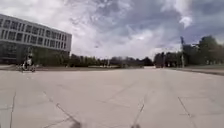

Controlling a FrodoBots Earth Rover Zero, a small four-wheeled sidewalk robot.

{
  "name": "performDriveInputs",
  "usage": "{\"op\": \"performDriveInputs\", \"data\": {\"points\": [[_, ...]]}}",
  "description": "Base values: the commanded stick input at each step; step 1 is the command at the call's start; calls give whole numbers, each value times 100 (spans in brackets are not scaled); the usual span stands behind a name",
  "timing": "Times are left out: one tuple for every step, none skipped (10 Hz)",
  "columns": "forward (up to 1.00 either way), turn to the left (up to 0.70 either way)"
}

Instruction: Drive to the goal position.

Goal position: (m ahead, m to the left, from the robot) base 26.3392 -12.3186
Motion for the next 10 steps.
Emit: {"op": "performDriveInputs", "data": {"points": [[69, 0], [69, 0], [70, 0], [70, 0], [70, 0], [70, 0], [70, 0], [70, 0], [70, 0], [70, 0]]}}
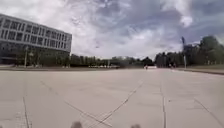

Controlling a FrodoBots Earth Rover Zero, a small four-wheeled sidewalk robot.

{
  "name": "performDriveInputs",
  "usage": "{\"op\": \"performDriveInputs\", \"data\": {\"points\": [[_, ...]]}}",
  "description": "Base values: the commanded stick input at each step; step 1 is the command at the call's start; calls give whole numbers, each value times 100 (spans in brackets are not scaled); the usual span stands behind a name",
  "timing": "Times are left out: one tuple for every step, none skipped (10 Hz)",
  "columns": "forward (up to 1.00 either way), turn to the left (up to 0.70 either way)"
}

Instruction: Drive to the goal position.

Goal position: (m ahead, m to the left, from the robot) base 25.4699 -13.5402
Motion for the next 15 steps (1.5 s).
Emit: {"op": "performDriveInputs", "data": {"points": [[70, 0], [70, 0], [70, 0], [70, 0], [70, 0], [70, 0], [70, 0], [70, 0], [70, 0], [70, 0], [70, 0], [70, 0], [70, 0], [70, 0], [70, 0]]}}
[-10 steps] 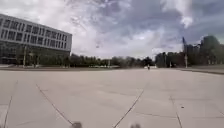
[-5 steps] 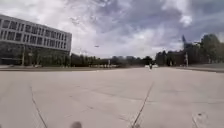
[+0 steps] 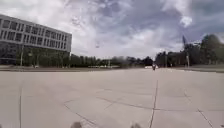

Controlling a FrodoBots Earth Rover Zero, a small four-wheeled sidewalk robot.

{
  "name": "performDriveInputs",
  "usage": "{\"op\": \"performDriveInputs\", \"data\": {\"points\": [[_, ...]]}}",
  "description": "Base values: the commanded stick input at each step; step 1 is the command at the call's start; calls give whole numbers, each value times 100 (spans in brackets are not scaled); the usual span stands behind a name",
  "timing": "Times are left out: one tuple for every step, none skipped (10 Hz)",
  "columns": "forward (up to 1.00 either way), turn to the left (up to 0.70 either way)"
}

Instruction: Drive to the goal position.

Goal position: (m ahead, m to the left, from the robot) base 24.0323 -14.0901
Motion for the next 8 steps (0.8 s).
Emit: {"op": "performDriveInputs", "data": {"points": [[70, 0], [70, -2], [70, -15], [70, -35], [70, -35], [70, -31], [70, -14], [70, 0]]}}
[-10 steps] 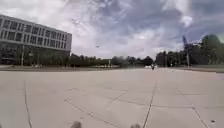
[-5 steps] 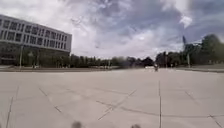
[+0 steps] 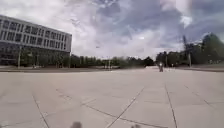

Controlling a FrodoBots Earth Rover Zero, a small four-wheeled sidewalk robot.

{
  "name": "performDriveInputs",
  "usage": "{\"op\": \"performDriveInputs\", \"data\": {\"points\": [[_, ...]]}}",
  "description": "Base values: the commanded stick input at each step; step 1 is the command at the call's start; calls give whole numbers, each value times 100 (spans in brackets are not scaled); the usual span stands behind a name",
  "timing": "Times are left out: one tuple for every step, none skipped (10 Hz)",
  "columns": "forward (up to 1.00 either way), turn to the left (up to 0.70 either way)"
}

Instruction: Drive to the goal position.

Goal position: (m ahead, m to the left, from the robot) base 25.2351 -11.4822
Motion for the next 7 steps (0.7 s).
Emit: {"op": "performDriveInputs", "data": {"points": [[70, 0], [70, 0], [70, 0], [70, 0], [70, 0], [70, 0], [70, 0]]}}
